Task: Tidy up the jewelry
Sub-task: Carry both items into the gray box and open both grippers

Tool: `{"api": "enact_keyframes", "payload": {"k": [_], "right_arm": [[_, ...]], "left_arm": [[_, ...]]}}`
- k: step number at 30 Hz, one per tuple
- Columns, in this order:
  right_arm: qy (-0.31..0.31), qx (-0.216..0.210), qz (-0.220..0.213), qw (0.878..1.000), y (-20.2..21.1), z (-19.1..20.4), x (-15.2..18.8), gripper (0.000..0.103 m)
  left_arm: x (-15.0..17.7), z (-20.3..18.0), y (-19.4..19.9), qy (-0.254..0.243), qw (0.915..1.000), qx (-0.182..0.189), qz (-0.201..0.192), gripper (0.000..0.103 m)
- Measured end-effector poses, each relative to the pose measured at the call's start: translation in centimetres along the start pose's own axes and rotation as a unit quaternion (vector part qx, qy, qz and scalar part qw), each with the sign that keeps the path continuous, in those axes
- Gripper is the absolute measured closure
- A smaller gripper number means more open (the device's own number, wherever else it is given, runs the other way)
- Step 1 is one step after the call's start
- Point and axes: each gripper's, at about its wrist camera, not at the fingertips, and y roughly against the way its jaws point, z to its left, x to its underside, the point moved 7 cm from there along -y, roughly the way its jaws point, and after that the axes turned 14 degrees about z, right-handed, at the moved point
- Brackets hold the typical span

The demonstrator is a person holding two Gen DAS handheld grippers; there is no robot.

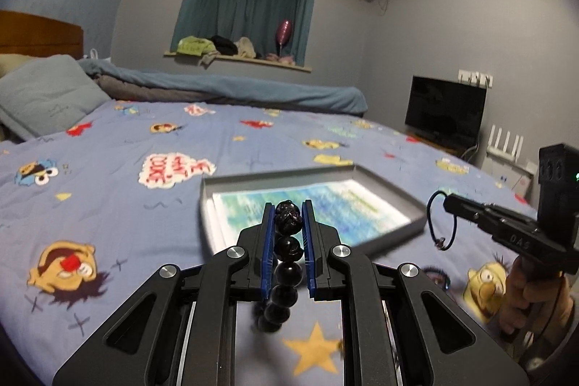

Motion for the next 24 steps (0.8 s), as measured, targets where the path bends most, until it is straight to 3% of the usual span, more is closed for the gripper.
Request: {"api": "enact_keyframes", "payload": {"k": [15, 19, 24], "right_arm": [[-0.034, 0.004, 0.015, 0.999, -5.1, -3.0, -3.9, 0.1], [-0.038, 0.013, 0.049, 0.998, -7.7, -3.3, -4.0, 0.1], [-0.03, 0.029, 0.094, 0.995, -10.0, -3.2, -2.9, 0.1]], "left_arm": [[-6.5, -0.2, -1.8, 0.029, 0.9968, 0.031, -0.068, 0.088], [-6.6, 0.5, -4.3, 0.044, 0.9977, 0.032, -0.04, 0.088], [-4.1, 1.3, -8.8, 0.048, 0.9973, 0.019, 0.053, 0.088]]}}
